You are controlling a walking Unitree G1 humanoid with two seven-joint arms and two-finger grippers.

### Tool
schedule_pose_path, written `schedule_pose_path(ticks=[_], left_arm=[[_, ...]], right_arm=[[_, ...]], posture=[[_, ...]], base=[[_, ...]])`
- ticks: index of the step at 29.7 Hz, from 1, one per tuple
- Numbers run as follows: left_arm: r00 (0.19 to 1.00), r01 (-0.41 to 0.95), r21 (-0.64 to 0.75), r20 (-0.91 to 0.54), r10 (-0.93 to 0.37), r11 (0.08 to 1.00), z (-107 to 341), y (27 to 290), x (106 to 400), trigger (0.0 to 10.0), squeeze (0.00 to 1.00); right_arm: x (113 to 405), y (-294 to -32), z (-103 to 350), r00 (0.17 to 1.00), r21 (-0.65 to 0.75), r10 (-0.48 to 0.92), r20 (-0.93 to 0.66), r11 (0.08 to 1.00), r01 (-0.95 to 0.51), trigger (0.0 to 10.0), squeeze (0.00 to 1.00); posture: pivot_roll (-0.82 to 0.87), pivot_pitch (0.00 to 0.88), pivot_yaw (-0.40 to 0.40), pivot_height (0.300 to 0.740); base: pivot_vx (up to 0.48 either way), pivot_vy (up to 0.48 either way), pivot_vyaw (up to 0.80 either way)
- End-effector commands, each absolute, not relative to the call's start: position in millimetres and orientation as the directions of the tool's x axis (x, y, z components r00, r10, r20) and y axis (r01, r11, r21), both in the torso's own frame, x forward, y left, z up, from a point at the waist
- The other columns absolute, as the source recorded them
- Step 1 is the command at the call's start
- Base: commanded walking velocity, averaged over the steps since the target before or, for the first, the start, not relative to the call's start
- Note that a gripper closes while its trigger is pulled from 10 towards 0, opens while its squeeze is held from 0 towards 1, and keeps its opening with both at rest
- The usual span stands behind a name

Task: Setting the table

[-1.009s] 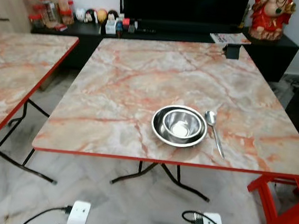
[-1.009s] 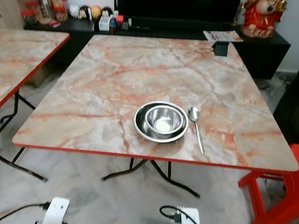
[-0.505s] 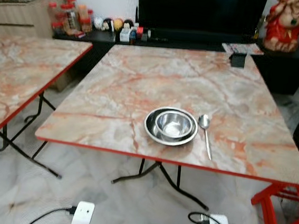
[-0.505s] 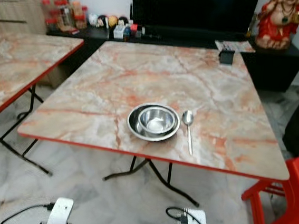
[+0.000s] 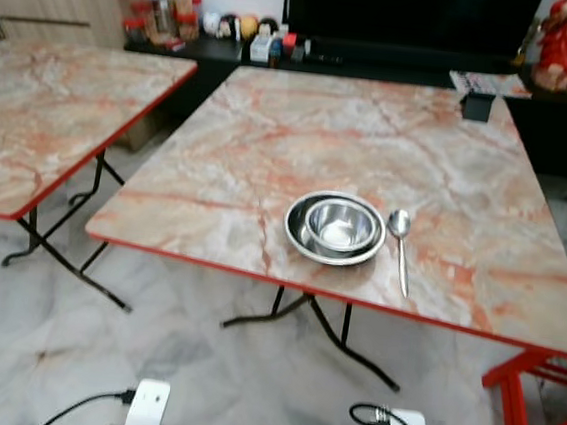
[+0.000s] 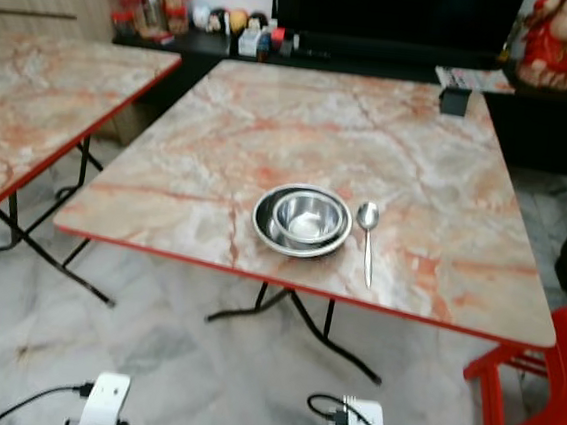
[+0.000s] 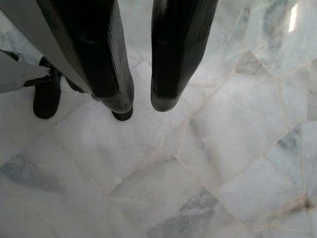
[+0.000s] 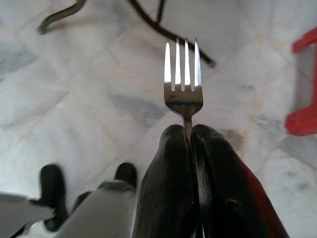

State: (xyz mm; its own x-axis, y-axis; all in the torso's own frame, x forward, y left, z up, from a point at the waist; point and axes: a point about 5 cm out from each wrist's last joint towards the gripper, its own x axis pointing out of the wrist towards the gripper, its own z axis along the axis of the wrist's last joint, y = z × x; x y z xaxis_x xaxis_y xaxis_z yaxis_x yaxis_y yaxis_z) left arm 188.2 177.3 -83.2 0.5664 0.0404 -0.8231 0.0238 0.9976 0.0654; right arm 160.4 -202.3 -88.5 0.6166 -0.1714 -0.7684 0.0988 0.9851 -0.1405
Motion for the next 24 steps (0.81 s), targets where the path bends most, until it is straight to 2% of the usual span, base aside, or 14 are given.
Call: schedule_pose_path(ticks=[1, 8, 18, 24], left_arm=[[0.565, 0.02, 0.071, -0.824, 0.047, 0.997, -82.9, 181.6, 188.1, 10.0, 0.0], [0.563, 0.039, 0.071, -0.826, 0.037, 0.997, -83.1, 180.8, 187.8, 10.0, 0.0], [0.564, 0.043, 0.078, -0.825, 0.04, 0.996, -83.1, 180.0, 188.0, 10.0, 0.0], [0.565, 0.04, 0.077, -0.824, 0.041, 0.996, -83.3, 179.0, 187.8, 10.0, 0.0]], right_arm=[[159.5, -202.9, -87.8, 0.631, -0.14, -0.193, -0.752, 0.981, 0.133, 10.0, 0.0], [144.0, -206.1, -92.3, 0.613, -0.146, -0.219, -0.759, 0.975, 0.167, 10.0, 0.0], [158.7, -207.2, -86.6, 0.64, -0.148, -0.217, -0.737, 0.976, 0.16, 10.0, 0.0], [164.5, -207.2, -84.2, 0.651, -0.149, -0.213, -0.728, 0.977, 0.152, 10.0, 0.0]], posture=[[-0.12, 0.0, 0.035, 0.74], [-0.13, 0.0, 0.044, 0.74], [-0.12, 0.0, 0.033, 0.74], [-0.11, 0.0, 0.026, 0.74]], base=[[0.0, 0.0, 0.0], [0.0, 0.0, 0.0], [0.0, 0.0, 0.0], [0.0, -0.324, 0.0]])
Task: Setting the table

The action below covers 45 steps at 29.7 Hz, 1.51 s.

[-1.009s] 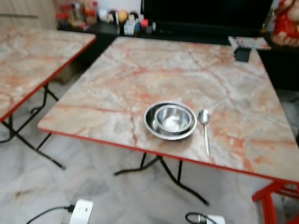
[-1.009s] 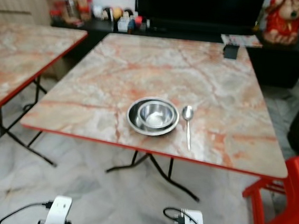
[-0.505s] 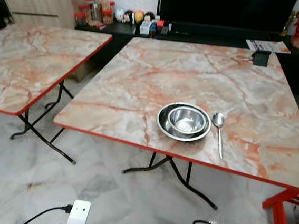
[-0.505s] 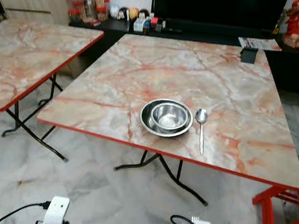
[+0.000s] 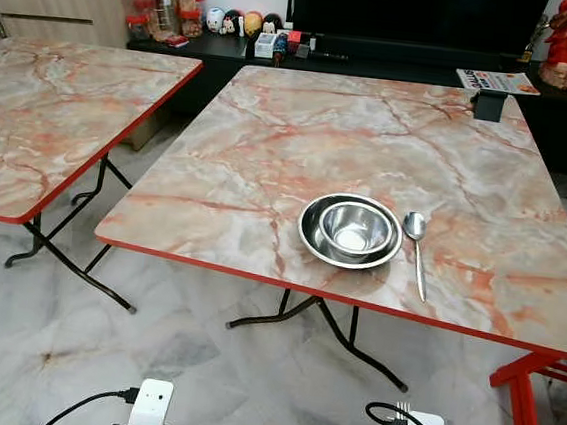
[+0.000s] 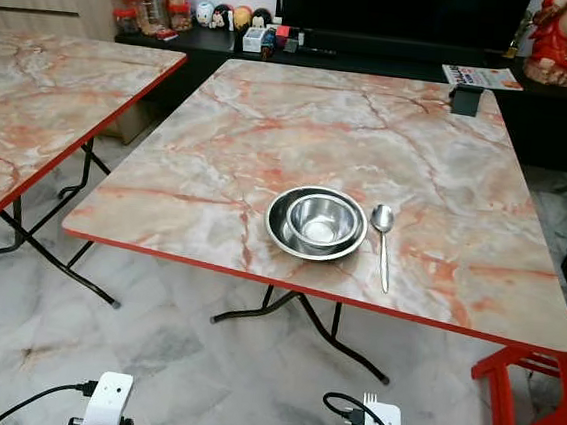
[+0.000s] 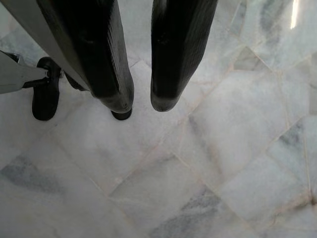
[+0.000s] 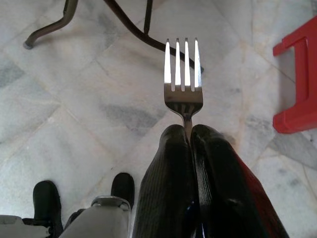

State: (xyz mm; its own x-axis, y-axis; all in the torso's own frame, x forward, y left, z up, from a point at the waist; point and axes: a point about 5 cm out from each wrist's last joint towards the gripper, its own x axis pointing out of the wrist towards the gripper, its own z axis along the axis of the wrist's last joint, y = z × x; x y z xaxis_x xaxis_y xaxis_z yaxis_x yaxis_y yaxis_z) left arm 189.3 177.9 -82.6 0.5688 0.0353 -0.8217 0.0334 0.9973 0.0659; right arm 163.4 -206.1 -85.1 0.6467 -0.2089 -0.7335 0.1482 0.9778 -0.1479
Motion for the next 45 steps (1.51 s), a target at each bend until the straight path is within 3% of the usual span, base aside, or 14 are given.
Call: schedule_pose_path(ticks=[1, 33, 45], left_arm=[[0.565, 0.039, 0.076, -0.824, 0.041, 0.996, -83.3, 178.7, 187.8, 10.0, 0.0], [0.581, -0.012, 0.06, -0.812, 0.056, 0.998, -81.4, 182.8, 190.3, 10.0, 0.0], [0.585, 0.001, 0.069, -0.809, 0.055, 0.998, -80.6, 181.4, 192.2, 10.0, 0.0]], right_arm=[[165.0, -207.2, -84.0, 0.652, -0.15, -0.211, -0.728, 0.977, 0.149, 10.0, 0.0], [163.6, -207.9, -84.6, 0.649, -0.149, -0.213, -0.731, 0.977, 0.153, 10.0, 0.0], [165.5, -209.3, -83.5, 0.652, -0.152, -0.216, -0.727, 0.976, 0.155, 10.0, 0.0]], posture=[[-0.11, 0.0, 0.024, 0.74], [-0.11, 0.0, 0.024, 0.74], [-0.12, 0.0, 0.023, 0.74]], base=[[0.0, -0.337, 0.0], [0.0, -0.041, 0.0], [0.0, 0.212, 0.0]])
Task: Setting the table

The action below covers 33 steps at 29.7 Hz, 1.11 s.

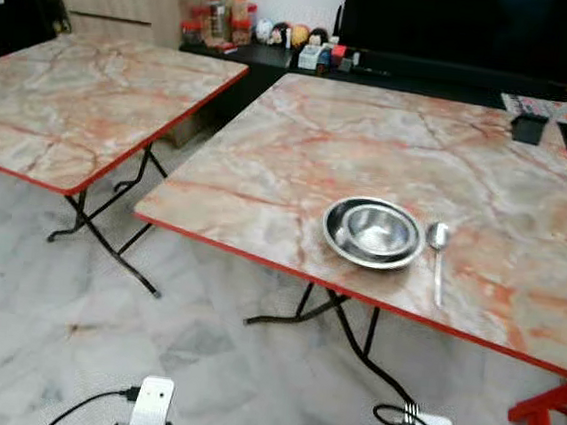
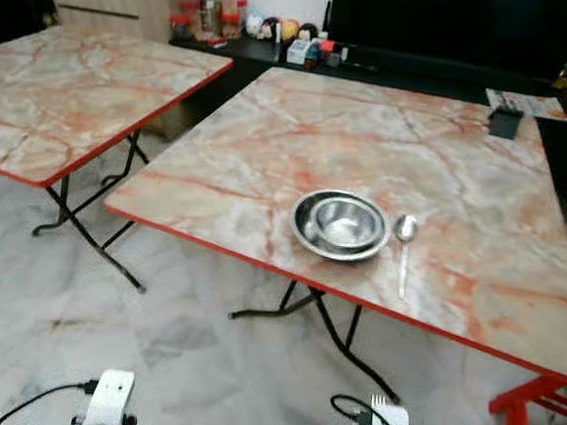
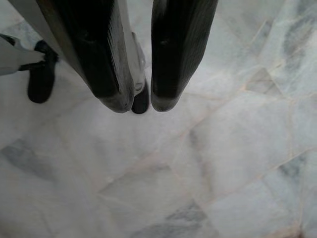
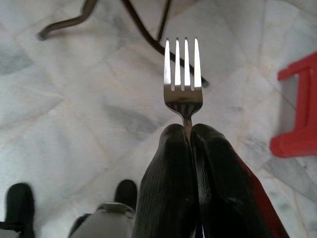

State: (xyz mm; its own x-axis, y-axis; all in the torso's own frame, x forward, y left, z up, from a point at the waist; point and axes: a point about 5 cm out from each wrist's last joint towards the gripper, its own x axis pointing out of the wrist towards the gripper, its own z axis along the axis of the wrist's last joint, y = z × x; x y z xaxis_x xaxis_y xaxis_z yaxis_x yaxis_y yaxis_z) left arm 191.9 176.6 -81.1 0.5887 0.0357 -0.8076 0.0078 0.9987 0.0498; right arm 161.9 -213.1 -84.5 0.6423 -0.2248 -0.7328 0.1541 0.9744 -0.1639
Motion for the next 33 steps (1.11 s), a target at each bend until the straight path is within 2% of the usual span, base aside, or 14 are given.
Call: schedule_pose_path(ticks=[1, 11, 19, 24, 25, 28, 33], left_arm=[[0.586, -0.001, 0.068, -0.808, 0.056, 0.998, -80.5, 181.5, 192.3, 10.0, 0.0], [0.589, 0.002, 0.071, -0.806, 0.056, 0.997, -80.2, 182.6, 192.5, 10.0, 0.0], [0.592, 0.006, 0.07, -0.804, 0.052, 0.998, -79.6, 182.2, 193.8, 10.0, 0.0], [0.591, 0.008, 0.074, -0.805, 0.055, 0.997, -79.8, 183.8, 193.0, 10.0, 0.0], [0.59, 0.01, 0.077, -0.805, 0.056, 0.997, -79.9, 184.7, 192.4, 10.0, 0.0], [0.591, 0.012, 0.078, -0.805, 0.056, 0.997, -79.9, 185.0, 192.4, 10.0, 0.0], [0.591, 0.018, 0.078, -0.805, 0.052, 0.997, -80.1, 184.2, 192.2, 10.0, 0.0]], right_arm=[[165.5, -209.2, -83.6, 0.652, -0.152, -0.217, -0.727, 0.976, 0.155, 10.0, 0.0], [165.9, -208.2, -83.4, 0.652, -0.156, -0.229, -0.723, 0.973, 0.17, 10.0, 0.0], [166.2, -219.3, -78.9, 0.67, -0.179, -0.303, -0.677, 0.952, 0.25, 10.0, 0.0], [168.2, -232.8, -68.8, 0.724, -0.218, -0.383, -0.574, 0.923, 0.316, 10.0, 0.0], [170.9, -237.3, -60.2, 0.776, -0.249, -0.399, -0.488, 0.916, 0.315, 10.0, 0.0], [171.6, -242.5, -48.3, 0.822, -0.276, -0.433, -0.37, 0.896, 0.348, 10.0, 0.0], [165.0, -239.2, -38.7, 0.864, -0.326, -0.433, -0.256, 0.88, 0.345, 10.0, 0.0]], posture=[[-0.11, 0.0, 0.024, 0.74], [-0.11, 0.0, 0.029, 0.74], [-0.11, 0.0, 0.032, 0.74], [-0.12, 0.0, 0.036, 0.74], [-0.13, 0.0, 0.037, 0.74], [-0.13, 0.0, 0.037, 0.74], [-0.14, 0.0, 0.045, 0.74]], base=[[0.0, 0.0, 0.0], [0.0, 0.0, 0.0], [0.0, 0.0, 0.0], [0.0, 0.0, 0.0], [0.0, 0.0, 0.0], [0.0, 0.0, 0.0], [0.0, 0.0, 0.0]])
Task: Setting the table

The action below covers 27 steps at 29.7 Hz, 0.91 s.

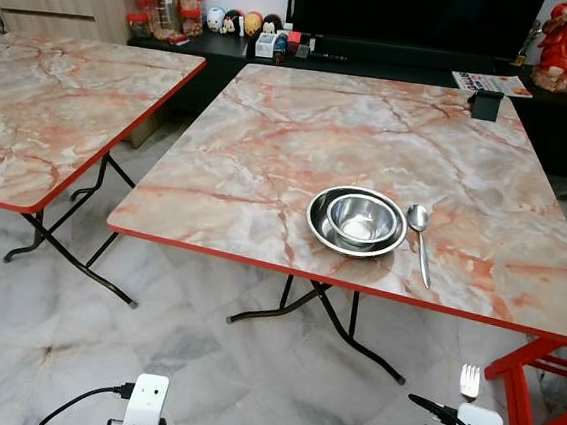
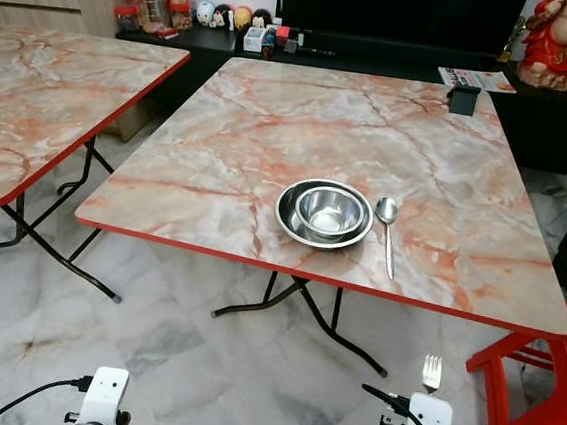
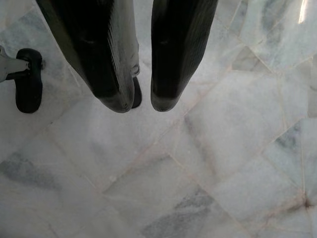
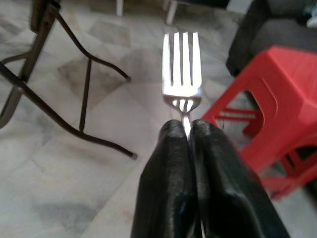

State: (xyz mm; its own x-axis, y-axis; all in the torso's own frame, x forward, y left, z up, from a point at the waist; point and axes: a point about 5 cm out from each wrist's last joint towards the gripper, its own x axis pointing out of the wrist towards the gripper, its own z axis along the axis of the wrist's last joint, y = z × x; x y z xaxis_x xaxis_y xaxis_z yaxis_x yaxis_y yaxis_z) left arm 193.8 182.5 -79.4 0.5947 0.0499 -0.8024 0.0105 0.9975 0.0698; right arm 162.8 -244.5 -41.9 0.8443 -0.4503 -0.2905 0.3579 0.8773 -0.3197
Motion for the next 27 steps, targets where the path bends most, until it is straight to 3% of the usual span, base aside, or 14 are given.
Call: schedule_pose_path(ticks=[1, 10, 12, 17, 21, 27], left_arm=[[0.591, 0.019, 0.078, -0.805, 0.051, 0.997, -80.2, 184.2, 192.1, 10.0, 0.0], [0.587, 0.039, 0.089, -0.808, 0.05, 0.995, -80.1, 186.6, 191.6, 10.0, 0.0], [0.59, 0.042, 0.095, -0.806, 0.052, 0.995, -79.2, 189.0, 192.8, 10.0, 0.0], [0.594, 0.044, 0.095, -0.803, 0.05, 0.995, -78.2, 188.3, 194.9, 10.0, 0.0], [0.597, 0.039, 0.088, -0.801, 0.047, 0.995, -78.1, 185.4, 195.7, 10.0, 0.0], [0.597, 0.031, 0.08, -0.801, 0.045, 0.996, -78.2, 183.3, 196.1, 10.0, 0.0]], right_arm=[[162.9, -236.8, -38.0, 0.872, -0.333, -0.426, -0.243, 0.88, 0.338, 10.0, 0.0], [142.8, -226.0, -34.1, 0.889, -0.362, -0.422, -0.178, 0.868, 0.339, 10.0, 0.0], [155.9, -224.2, -11.2, 0.926, -0.383, -0.374, -0.058, 0.864, 0.326, 10.0, 0.0], [189.3, -230.6, 26.8, 0.928, -0.374, -0.356, 0.106, 0.851, 0.369, 10.0, 0.0], [221.2, -232.3, 53.8, 0.918, -0.326, -0.353, 0.183, 0.859, 0.395, 10.0, 0.0], [267.3, -236.6, 81.1, 0.915, -0.22, -0.364, 0.176, 0.891, 0.397, 10.0, 0.0]], posture=[[-0.14, 0.0, 0.047, 0.74], [-0.15, 0.0, 0.059, 0.74], [-0.16, 0.0, 0.068, 0.74], [-0.16, 0.0, 0.065, 0.74], [-0.15, 0.0, 0.058, 0.74], [-0.15, 0.0, 0.059, 0.74]], base=[[0.0, 0.0, 0.0], [0.0, 0.0, 0.0], [0.0, 0.0, 0.0], [0.0, 0.0, 0.0], [0.0, 0.0, 0.0], [0.0, 0.0, 0.0]])
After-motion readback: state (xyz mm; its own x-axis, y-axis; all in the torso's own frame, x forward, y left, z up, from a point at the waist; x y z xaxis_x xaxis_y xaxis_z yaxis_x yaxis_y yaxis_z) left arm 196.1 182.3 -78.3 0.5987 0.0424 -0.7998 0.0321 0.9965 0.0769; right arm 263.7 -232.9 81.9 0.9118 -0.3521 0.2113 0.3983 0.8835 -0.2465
